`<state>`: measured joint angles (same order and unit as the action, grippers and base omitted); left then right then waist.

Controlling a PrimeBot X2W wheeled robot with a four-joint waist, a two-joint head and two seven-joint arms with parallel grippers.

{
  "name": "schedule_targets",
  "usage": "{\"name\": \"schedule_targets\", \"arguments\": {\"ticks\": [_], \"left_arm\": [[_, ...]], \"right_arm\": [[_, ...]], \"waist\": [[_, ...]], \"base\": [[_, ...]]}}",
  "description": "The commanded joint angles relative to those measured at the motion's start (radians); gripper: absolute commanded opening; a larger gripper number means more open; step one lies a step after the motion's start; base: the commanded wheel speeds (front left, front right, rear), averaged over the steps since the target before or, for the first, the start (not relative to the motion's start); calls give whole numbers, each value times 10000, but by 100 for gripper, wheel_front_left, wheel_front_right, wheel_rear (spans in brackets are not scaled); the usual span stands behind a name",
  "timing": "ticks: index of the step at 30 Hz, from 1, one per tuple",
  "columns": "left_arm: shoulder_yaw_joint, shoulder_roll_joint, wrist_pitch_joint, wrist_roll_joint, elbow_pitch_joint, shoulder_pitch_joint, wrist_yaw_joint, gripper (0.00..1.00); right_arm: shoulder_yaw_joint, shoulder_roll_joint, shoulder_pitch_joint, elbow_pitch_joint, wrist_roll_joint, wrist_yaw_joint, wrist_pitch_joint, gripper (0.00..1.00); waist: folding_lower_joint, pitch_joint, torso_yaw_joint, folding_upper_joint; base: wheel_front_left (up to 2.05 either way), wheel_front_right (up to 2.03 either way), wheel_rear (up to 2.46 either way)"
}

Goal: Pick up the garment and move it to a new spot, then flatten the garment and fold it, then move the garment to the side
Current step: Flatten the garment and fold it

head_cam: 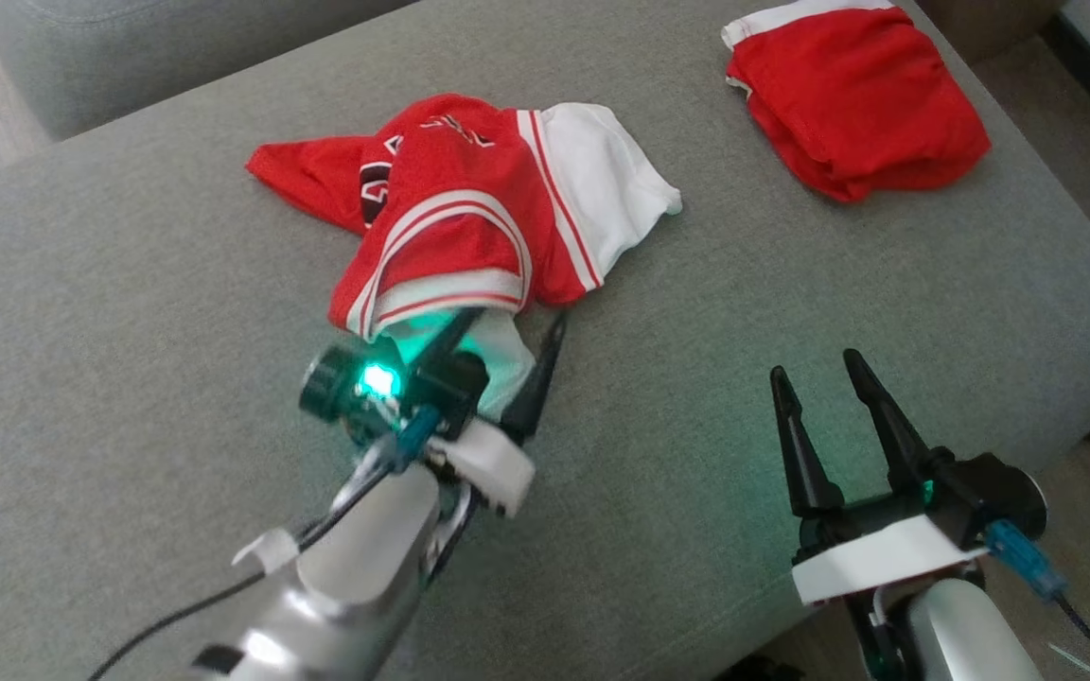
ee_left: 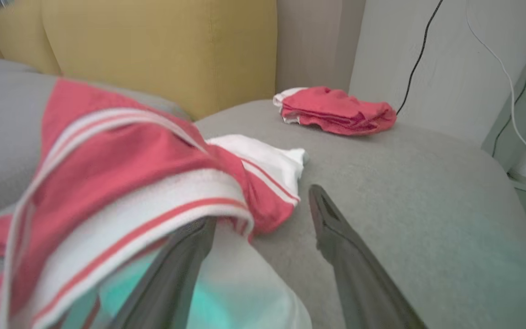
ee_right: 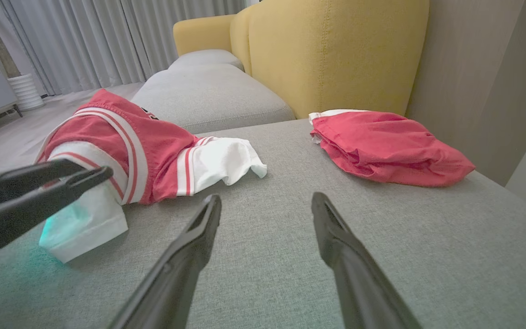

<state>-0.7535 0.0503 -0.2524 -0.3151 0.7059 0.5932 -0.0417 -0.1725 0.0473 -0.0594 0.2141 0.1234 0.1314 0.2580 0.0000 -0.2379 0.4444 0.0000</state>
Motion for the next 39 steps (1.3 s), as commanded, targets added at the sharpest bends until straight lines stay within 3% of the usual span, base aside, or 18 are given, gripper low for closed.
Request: {"name": "schedule_targets", "arguments": {"ticks": [1, 3, 4, 9, 12, 16, 20, 23, 27, 34, 39], "left_arm": [[282, -1, -93, 240, -450, 751, -301, 100], [328, -1, -93, 439, -480, 965, -561, 95], [350, -1, -93, 515, -407, 1078, -672, 0], [316, -1, -93, 414, -140, 1605, -656, 0], [146, -1, -93, 27, -705, 2256, -354, 0], [-46, -1, -93, 299, -1226, 3876, -40, 0], [711, 61, -93, 388, -1696, 5544, 321, 0], [1725, 506, -93, 46, -2233, 5899, 585, 0], [2735, 1168, -93, -740, -2688, 4597, 786, 0], [3268, 2273, -93, -1751, -2604, 234, 792, 0], [3905, 2596, -93, -1934, -2193, -1653, 696, 0]], "right_arm": [[-251, 35, -361, -250, 59, -7, 38, 100], [-291, 33, -372, -239, 91, -7, 38, 100], [-324, 33, -376, -222, 110, -7, 38, 100], [-479, 32, -398, -191, 265, -7, 38, 100], [-516, 31, -336, -177, 319, -7, 38, 100], [-608, 31, -237, -120, 320, -7, 38, 100], [-532, 31, -157, -188, 269, -7, 38, 100], [-294, 30, -18, -299, 245, -7, 38, 100], [131, 30, 301, -389, 152, -7, 38, 100], [676, 30, 471, -546, -83, -7, 38, 100], [694, 30, 363, -517, -232, -7, 38, 100]], "waist": [[0, -28, 50, 0], [0, -22, 101, 0], [0, 1, 135, 0], [0, 236, 312, 0], [0, 524, 388, 0], [0, 1016, 454, 0], [0, 1381, 303, 0], [0, 1634, -7, 0], [0, 1877, -770, 0], [0, 1676, -2045, 0], [0, 1494, -2512, 0]], "base": [[0, 0, 0], [0, 0, 0], [0, 0, 0], [0, 0, 0], [0, 0, 0], [0, 0, 0], [0, 0, 0], [0, 0, 0], [0, 0, 0], [0, 0, 0], [0, 0, 0]]}}
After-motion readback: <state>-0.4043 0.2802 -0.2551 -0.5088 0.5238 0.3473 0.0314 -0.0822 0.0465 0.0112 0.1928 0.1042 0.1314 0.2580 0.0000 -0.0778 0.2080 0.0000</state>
